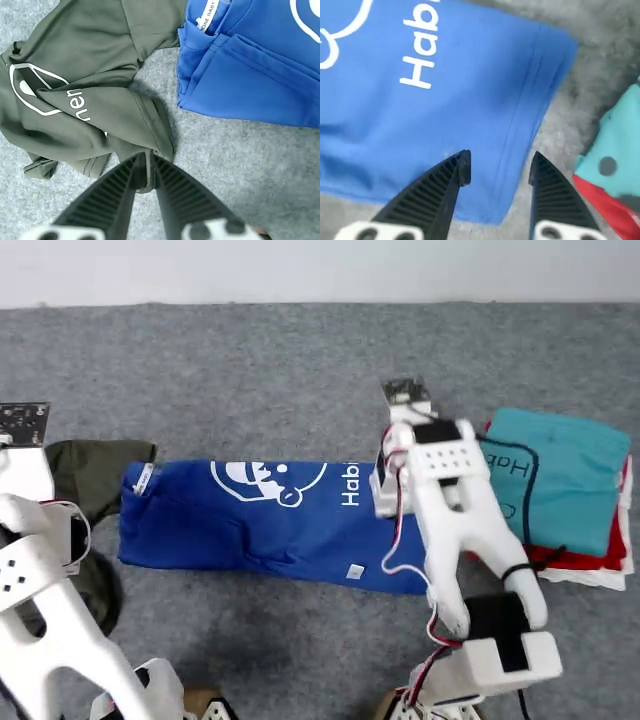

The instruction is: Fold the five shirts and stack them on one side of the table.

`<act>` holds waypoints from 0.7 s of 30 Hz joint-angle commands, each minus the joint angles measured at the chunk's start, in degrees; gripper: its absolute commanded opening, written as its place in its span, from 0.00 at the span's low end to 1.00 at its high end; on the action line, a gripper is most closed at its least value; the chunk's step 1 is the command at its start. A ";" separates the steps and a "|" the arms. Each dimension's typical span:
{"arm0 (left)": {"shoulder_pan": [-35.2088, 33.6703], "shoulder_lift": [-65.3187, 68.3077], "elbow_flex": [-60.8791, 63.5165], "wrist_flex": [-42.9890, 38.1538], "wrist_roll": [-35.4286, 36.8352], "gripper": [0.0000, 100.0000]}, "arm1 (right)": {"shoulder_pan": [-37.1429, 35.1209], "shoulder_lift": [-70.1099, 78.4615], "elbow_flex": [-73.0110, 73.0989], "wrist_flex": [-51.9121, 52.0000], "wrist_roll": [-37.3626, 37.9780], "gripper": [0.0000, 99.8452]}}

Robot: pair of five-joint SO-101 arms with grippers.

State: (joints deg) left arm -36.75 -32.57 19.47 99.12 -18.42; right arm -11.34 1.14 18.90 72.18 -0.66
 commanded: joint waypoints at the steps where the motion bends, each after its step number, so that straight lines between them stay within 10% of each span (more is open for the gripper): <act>1: 0.35 -1.67 -0.22 0.53 0.44 0.02 | 0.48 -3.47 5.45 -7.69 -0.70 0.21; 15: 0.35 -1.67 -0.22 1.32 0.53 0.02 | 0.31 4.79 11.16 -18.59 -0.70 0.21; 21: 0.35 -1.67 -0.22 1.14 0.53 0.02 | 0.22 10.86 3.78 -12.79 0.09 0.00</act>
State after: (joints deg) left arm -36.75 -32.57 19.47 99.21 -18.42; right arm -10.64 9.49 25.85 57.32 -0.75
